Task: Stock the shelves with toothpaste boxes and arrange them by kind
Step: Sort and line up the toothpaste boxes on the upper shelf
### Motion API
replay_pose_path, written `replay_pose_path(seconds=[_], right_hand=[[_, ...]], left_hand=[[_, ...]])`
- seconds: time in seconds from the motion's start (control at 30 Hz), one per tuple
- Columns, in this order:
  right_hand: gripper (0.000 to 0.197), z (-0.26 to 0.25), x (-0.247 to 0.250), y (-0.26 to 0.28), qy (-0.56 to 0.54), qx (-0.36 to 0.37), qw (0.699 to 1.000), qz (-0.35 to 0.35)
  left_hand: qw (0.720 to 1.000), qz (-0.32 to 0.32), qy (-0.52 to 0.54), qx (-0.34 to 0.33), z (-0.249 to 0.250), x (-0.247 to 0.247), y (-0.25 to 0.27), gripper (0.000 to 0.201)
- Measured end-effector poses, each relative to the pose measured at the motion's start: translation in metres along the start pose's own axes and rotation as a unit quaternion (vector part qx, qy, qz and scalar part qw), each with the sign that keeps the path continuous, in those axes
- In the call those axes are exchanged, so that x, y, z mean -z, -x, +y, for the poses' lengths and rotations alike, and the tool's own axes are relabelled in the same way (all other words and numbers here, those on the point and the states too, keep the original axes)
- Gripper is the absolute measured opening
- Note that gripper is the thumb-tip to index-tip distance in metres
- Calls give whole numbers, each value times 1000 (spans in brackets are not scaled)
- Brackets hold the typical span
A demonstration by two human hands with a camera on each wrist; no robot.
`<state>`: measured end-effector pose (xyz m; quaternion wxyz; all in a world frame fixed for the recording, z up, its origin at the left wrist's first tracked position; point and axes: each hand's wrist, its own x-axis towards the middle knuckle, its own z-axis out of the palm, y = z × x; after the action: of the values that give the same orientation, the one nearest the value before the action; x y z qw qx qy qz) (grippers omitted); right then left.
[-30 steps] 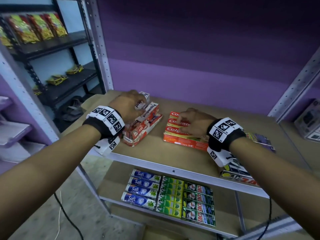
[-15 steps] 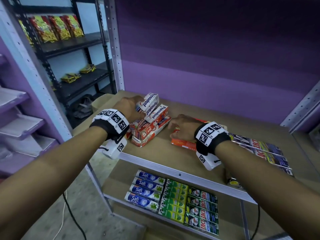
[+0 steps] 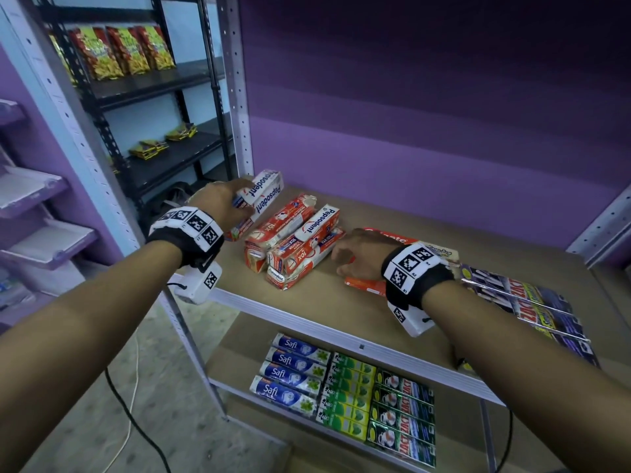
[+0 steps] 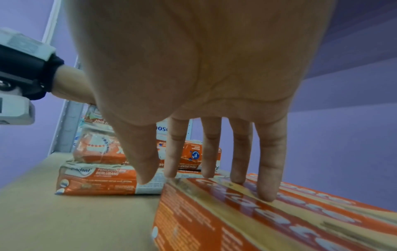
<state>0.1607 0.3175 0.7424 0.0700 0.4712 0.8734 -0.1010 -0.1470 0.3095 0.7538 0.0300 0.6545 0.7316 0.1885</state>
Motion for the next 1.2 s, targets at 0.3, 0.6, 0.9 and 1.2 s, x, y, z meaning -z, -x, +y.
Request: replay_pose_path(seconds=[0.3,0.6,0.9,1.2], right_hand=[[50,-33,-20,-17,58,-19,995,-73],[71,-56,-16,-36,115,-24,986,-122],[74,-57,-18,-31,126,-29,984,-120],[70,-57,-11,-20,123,-20,984,-126]], left_hand=[[997,-36,-70,10,-32,-43,9,54],[996,-64,-57,11,-34,-56,21,59],[998,-55,-3,7,-6,-29,9,32],[992,-121,38,5,34,-23,1,62]])
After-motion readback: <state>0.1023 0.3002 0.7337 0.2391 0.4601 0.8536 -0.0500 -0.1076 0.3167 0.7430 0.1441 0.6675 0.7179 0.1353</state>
